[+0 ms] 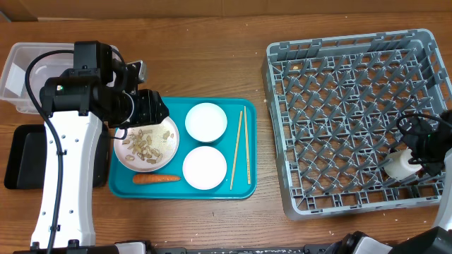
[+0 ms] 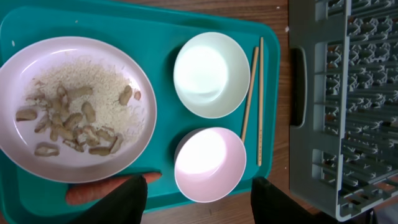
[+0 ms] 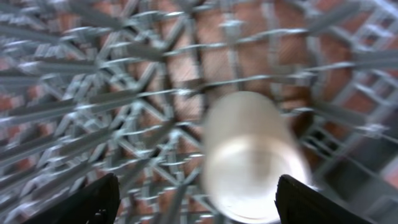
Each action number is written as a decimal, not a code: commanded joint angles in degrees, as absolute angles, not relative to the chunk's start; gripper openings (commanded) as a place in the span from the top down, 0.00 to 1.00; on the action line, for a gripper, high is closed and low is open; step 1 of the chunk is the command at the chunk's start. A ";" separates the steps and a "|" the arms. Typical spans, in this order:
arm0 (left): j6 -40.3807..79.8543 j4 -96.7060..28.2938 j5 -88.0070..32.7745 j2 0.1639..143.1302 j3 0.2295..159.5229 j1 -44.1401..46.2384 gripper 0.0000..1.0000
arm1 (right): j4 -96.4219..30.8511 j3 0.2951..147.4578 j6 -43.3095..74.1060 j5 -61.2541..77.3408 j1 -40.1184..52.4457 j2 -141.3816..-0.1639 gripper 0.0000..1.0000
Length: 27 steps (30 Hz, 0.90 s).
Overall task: Sort waste into correct bins and load items into the dishwasher
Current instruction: 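Place the white cup upside down in the rack's front right corner, then move the right gripper to the pink bowl on the tray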
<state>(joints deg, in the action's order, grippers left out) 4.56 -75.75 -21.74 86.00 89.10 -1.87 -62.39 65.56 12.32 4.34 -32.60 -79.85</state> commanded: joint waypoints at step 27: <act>5.19 -81.73 -7.09 85.97 89.71 -1.85 0.32 | -54.00 73.89 12.40 13.23 34.24 -86.87 0.23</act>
